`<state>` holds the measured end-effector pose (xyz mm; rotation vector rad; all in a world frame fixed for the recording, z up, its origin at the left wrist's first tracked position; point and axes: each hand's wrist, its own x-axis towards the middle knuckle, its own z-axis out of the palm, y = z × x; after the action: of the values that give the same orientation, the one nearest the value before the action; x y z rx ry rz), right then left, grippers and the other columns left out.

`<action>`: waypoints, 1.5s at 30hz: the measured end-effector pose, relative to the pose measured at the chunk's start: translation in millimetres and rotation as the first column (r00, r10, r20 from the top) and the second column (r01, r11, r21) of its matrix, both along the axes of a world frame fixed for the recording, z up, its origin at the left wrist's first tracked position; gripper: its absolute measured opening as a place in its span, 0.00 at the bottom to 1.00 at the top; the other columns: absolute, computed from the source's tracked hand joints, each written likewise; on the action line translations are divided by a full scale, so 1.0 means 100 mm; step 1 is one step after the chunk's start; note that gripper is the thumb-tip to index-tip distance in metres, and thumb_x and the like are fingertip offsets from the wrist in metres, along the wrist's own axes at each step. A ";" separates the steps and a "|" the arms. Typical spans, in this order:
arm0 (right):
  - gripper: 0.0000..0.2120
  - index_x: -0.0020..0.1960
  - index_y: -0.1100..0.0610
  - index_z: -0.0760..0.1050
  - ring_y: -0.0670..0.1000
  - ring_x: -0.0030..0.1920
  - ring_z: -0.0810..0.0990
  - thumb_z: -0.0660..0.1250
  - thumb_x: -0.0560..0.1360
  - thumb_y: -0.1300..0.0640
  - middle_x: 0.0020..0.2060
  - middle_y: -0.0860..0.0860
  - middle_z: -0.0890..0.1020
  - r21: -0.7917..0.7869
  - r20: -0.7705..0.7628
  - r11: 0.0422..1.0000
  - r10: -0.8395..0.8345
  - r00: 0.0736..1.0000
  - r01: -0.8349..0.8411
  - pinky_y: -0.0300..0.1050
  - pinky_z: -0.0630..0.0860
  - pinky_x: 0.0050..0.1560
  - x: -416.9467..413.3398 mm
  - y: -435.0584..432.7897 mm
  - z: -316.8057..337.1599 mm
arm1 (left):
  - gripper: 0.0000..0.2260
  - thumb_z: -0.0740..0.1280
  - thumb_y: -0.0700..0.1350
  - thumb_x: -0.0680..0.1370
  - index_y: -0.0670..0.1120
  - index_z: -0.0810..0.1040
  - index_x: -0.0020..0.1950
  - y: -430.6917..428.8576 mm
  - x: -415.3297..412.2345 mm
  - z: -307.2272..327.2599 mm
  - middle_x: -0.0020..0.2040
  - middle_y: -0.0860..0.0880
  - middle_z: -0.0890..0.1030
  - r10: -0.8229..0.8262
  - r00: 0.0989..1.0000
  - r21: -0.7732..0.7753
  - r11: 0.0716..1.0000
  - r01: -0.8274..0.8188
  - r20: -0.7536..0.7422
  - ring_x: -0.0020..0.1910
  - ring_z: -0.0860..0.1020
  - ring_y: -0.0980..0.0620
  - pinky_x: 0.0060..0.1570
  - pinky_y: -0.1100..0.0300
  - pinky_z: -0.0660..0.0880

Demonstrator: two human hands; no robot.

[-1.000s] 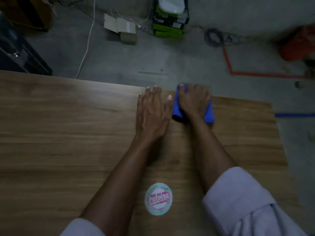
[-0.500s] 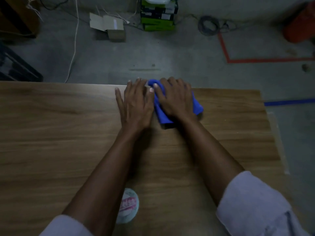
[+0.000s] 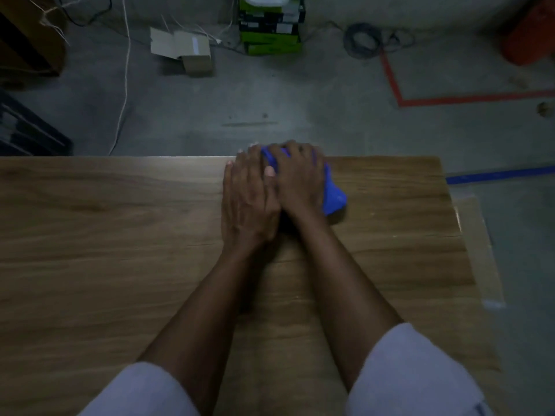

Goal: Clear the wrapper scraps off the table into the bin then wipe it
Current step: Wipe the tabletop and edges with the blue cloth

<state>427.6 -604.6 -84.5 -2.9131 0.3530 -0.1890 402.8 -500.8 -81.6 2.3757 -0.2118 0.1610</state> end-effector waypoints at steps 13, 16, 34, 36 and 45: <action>0.25 0.64 0.48 0.78 0.58 0.61 0.75 0.53 0.82 0.34 0.57 0.53 0.81 -0.066 0.009 0.994 -0.089 0.996 0.090 0.55 0.66 0.69 -0.33 -1.49 0.01 | 0.32 0.45 0.66 0.83 0.53 0.52 0.84 -0.02 0.01 0.08 0.85 0.49 0.49 -0.209 0.971 0.434 0.869 0.240 -0.119 0.83 0.44 0.50 0.81 0.44 0.43; 0.25 0.63 0.49 0.79 0.59 0.62 0.75 0.53 0.82 0.35 0.58 0.55 0.81 -0.076 -0.004 0.968 -0.239 0.971 0.238 0.57 0.65 0.70 -0.35 -1.68 0.01 | 0.33 0.47 0.66 0.83 0.52 0.51 0.84 -0.05 0.00 0.08 0.85 0.48 0.48 -0.201 0.972 0.468 0.852 0.235 -0.121 0.83 0.43 0.49 0.80 0.43 0.43; 0.23 0.62 0.48 0.78 0.58 0.62 0.74 0.51 0.83 0.37 0.59 0.52 0.80 -0.026 -0.009 0.994 -0.111 0.994 0.111 0.57 0.64 0.68 -0.30 -1.60 -0.04 | 0.29 0.47 0.54 0.84 0.43 0.56 0.83 -0.07 0.01 0.06 0.84 0.45 0.55 -0.115 0.990 0.468 0.873 0.137 -0.076 0.83 0.50 0.50 0.81 0.49 0.45; 0.24 0.62 0.50 0.79 0.59 0.63 0.73 0.51 0.83 0.37 0.60 0.54 0.79 -0.050 0.011 0.977 -0.205 0.979 0.206 0.57 0.64 0.69 -0.44 -2.08 -0.04 | 0.29 0.46 0.54 0.84 0.44 0.54 0.83 -0.07 0.00 0.05 0.84 0.46 0.53 -0.114 0.990 0.478 0.867 0.139 -0.079 0.83 0.49 0.51 0.81 0.50 0.44; 0.22 0.70 0.45 0.76 0.58 0.76 0.67 0.54 0.82 0.41 0.72 0.50 0.75 0.050 0.093 0.995 -0.091 0.992 0.087 0.63 0.57 0.77 -0.55 -1.19 -0.06 | 0.28 0.49 0.50 0.83 0.41 0.58 0.82 -0.26 -0.04 0.06 0.83 0.44 0.57 -0.020 0.999 0.459 0.887 0.041 -0.050 0.83 0.50 0.45 0.81 0.46 0.46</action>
<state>372.6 -724.0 -90.5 -2.8331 0.4651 -0.3270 398.8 -526.8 -75.7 2.8450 -0.2933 0.0442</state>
